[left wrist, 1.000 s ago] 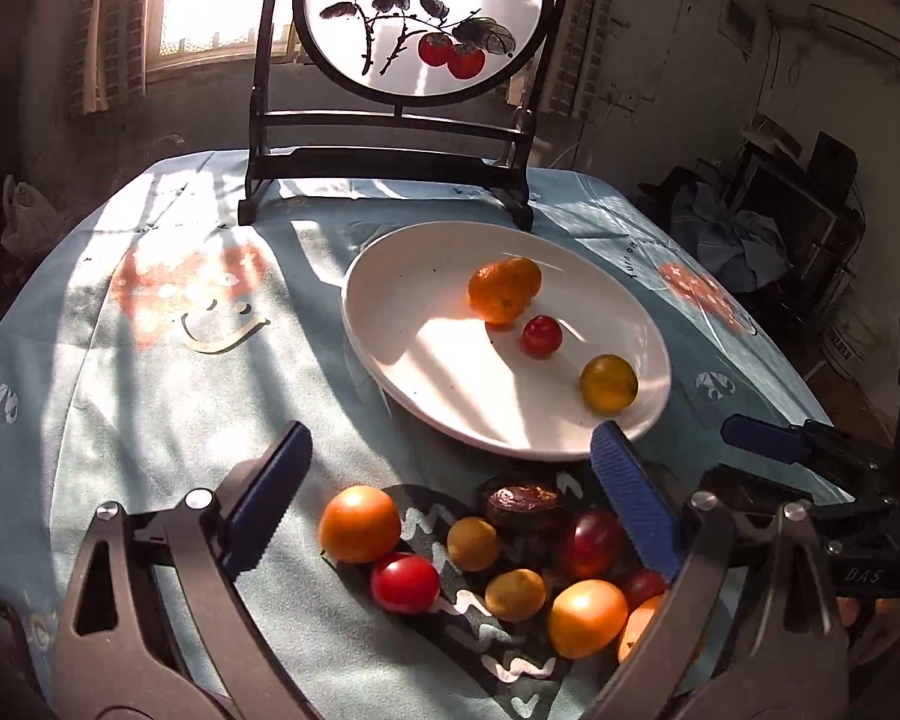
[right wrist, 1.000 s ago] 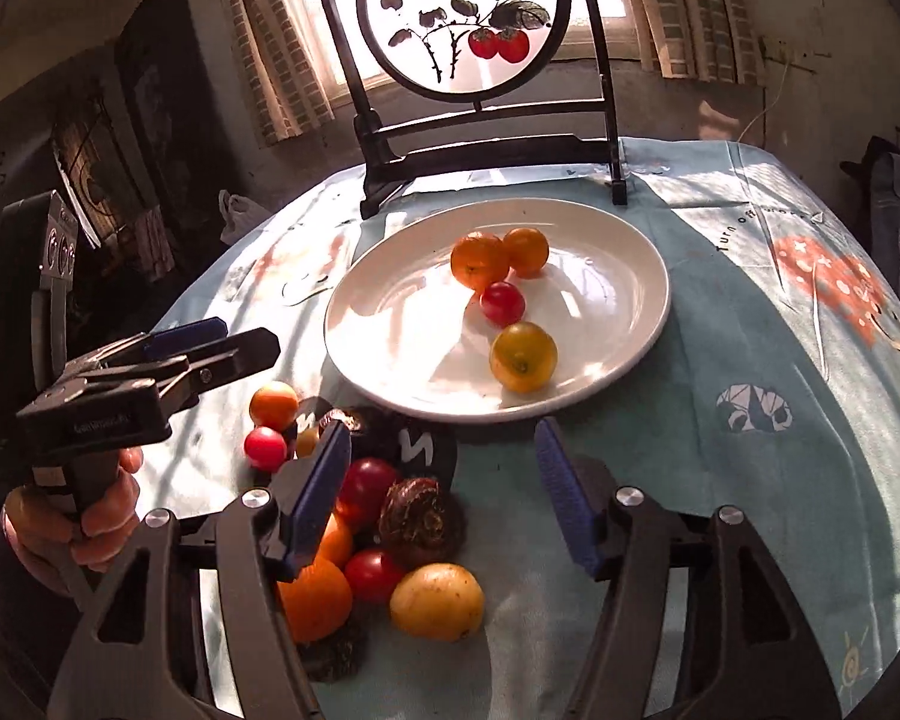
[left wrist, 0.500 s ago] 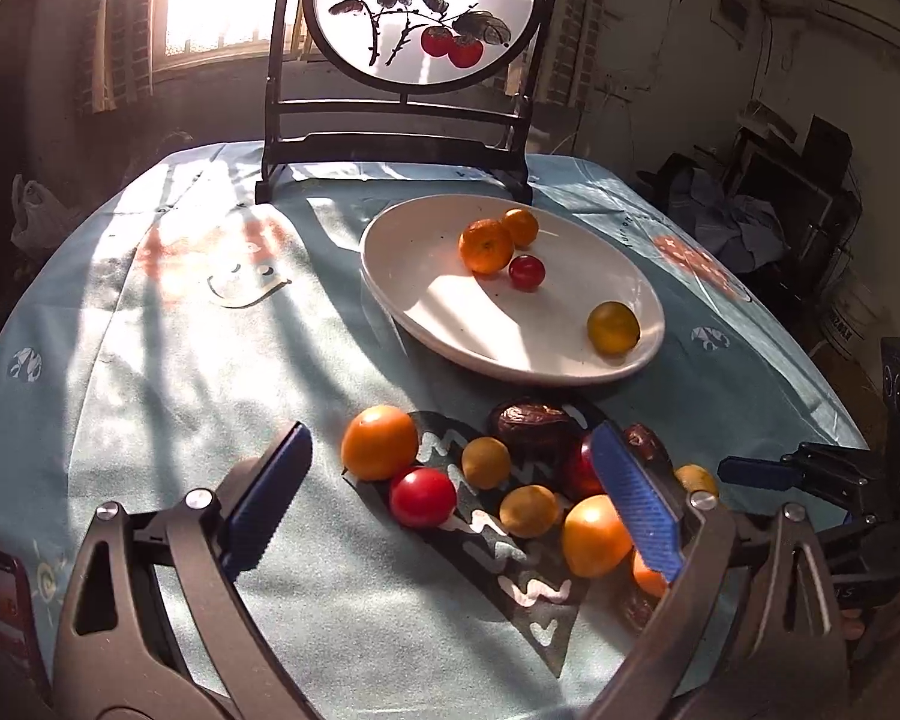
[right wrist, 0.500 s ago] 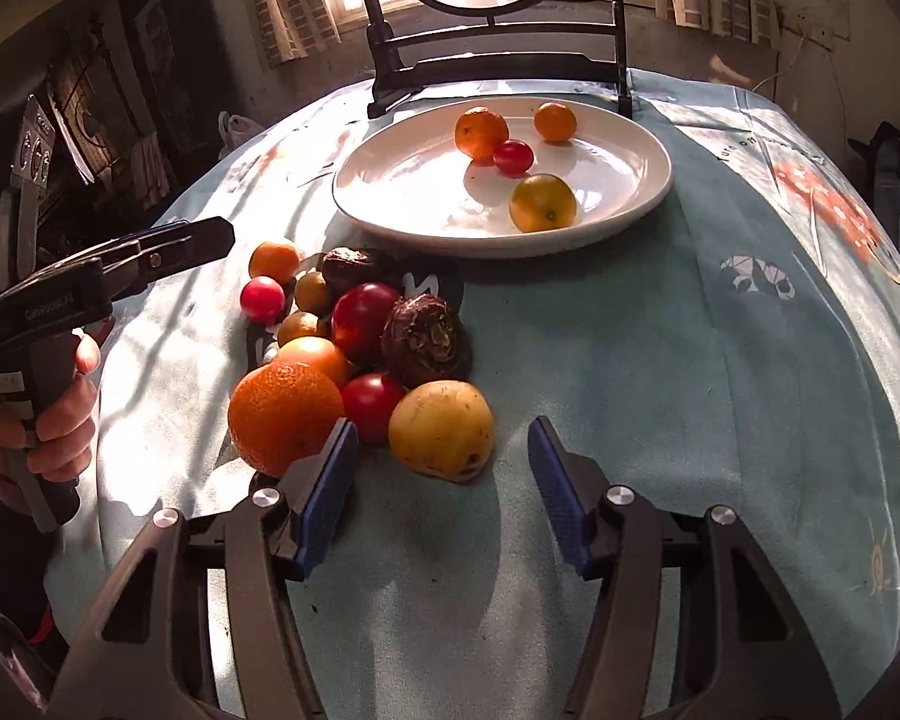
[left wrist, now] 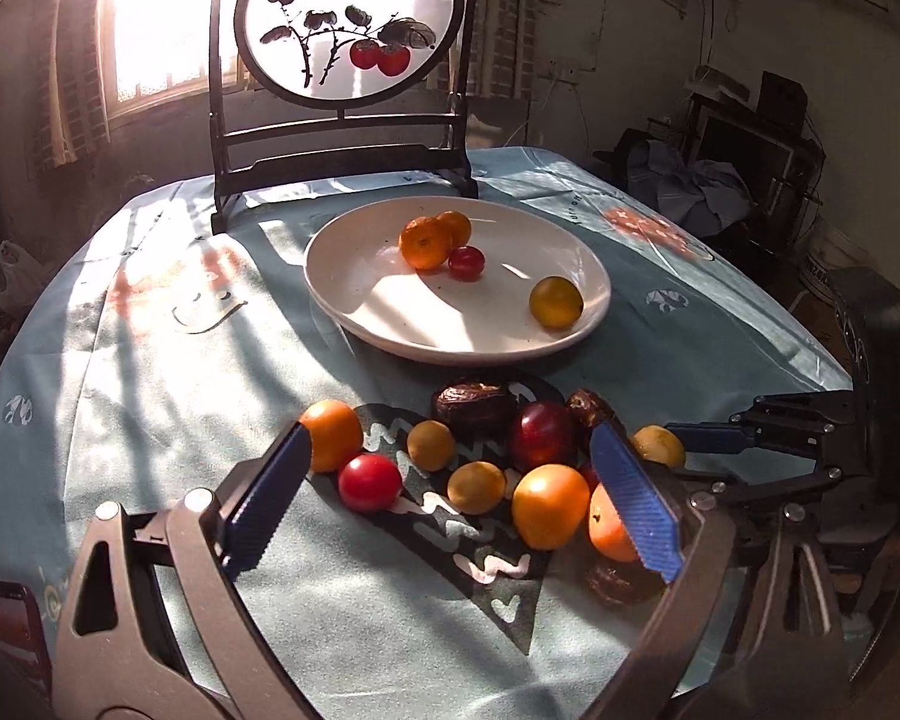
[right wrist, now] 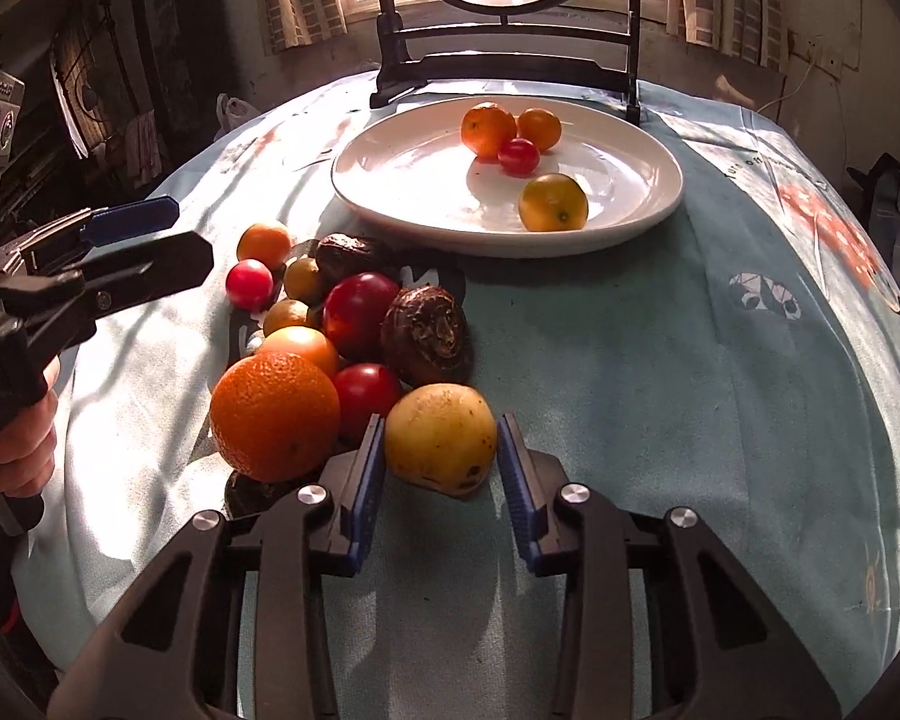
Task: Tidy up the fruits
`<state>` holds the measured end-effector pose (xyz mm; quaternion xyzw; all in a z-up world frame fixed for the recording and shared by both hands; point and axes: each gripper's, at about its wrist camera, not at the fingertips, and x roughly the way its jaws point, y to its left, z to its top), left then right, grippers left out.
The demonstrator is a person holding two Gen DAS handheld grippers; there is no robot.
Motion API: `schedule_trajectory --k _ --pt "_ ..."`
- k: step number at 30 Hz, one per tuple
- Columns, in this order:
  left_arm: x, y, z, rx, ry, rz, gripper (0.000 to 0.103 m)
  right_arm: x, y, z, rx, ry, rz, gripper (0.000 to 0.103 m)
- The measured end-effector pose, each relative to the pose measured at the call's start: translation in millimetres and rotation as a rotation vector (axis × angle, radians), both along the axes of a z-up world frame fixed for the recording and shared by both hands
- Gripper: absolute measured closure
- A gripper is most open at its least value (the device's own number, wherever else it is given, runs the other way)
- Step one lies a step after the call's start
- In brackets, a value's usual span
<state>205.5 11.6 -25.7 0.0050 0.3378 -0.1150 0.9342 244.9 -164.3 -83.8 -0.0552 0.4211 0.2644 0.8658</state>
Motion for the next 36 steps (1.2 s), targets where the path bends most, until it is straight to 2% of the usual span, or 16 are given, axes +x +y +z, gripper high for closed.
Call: schedule_trajectory --k 4,7,9,12,19,22,27,36 --pt "-10.4 -22.5 -2.5 0.015 0.007 -0.145 0.008 5.7 -29.6 15.4 0.155 0.015 -0.088 0.066" --pt "-19.4 -45.2 -8.1 0.078 -0.009 -0.223 0.012 6.0 -47.3 23.2 0.211 0.003 -0.152 0.066" --pt "-24.0 -57.9 -12.3 0.116 -0.009 -0.270 0.023 5.5 -51.6 24.6 0.228 0.006 -0.163 0.066" --pt "-24.6 -67.7 -18.0 0.127 0.011 -0.307 0.035 4.4 -49.3 25.0 0.224 0.010 -0.159 0.066" --pt "-17.4 -73.3 -29.8 0.141 0.054 -0.300 0.046 0.0 -47.3 24.9 0.222 0.007 -0.145 0.066" --pt "-18.5 -73.8 -30.7 0.148 0.046 -0.293 0.050 -0.6 -47.4 24.4 0.225 0.013 -0.144 0.066" --pt "-21.4 -75.9 -31.2 0.181 0.028 -0.280 0.064 -1.7 -48.0 23.5 0.224 0.016 -0.148 0.066" --pt "-19.0 -66.5 -27.2 0.109 0.054 -0.267 0.066 -0.4 -49.6 21.0 0.223 0.025 -0.153 0.066"
